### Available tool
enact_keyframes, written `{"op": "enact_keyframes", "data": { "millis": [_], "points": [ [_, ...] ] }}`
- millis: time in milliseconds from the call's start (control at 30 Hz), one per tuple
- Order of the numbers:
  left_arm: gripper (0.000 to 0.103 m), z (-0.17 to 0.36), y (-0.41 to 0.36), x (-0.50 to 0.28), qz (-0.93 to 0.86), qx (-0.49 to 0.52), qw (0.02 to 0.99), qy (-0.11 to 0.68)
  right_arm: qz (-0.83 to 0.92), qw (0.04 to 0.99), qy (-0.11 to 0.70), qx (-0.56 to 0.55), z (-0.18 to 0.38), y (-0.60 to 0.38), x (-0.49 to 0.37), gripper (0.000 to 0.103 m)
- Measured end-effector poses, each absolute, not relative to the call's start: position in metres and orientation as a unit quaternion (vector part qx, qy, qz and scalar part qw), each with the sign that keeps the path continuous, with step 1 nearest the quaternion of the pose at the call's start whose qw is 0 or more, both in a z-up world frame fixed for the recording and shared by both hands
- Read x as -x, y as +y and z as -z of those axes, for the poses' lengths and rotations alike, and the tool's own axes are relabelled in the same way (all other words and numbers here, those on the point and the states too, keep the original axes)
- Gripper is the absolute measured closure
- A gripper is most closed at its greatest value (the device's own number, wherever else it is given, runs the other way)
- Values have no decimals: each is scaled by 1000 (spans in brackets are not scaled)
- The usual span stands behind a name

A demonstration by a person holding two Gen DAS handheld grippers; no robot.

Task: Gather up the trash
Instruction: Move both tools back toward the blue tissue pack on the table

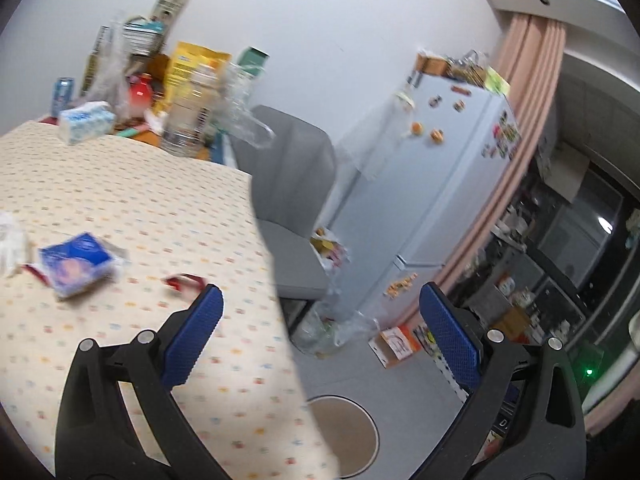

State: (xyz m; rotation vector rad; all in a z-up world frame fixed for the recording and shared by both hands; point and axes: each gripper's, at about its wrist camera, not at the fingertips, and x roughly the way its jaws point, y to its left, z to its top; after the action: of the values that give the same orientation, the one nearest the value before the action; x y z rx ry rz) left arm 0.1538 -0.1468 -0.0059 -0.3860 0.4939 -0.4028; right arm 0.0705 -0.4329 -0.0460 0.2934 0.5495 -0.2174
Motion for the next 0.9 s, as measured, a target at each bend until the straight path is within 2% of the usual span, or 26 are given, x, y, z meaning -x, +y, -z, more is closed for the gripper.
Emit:
{"op": "enact_keyframes", "data": {
  "millis": [467, 900],
  "points": [
    [5, -5, -38, -106, 129, 196, 950, 207, 38, 958, 261, -116, 12, -347, -74, 7],
    [5, 8, 7, -84, 91, 187, 954, 218, -34, 958, 270, -96, 10, -298, -74, 7]
  ]
}}
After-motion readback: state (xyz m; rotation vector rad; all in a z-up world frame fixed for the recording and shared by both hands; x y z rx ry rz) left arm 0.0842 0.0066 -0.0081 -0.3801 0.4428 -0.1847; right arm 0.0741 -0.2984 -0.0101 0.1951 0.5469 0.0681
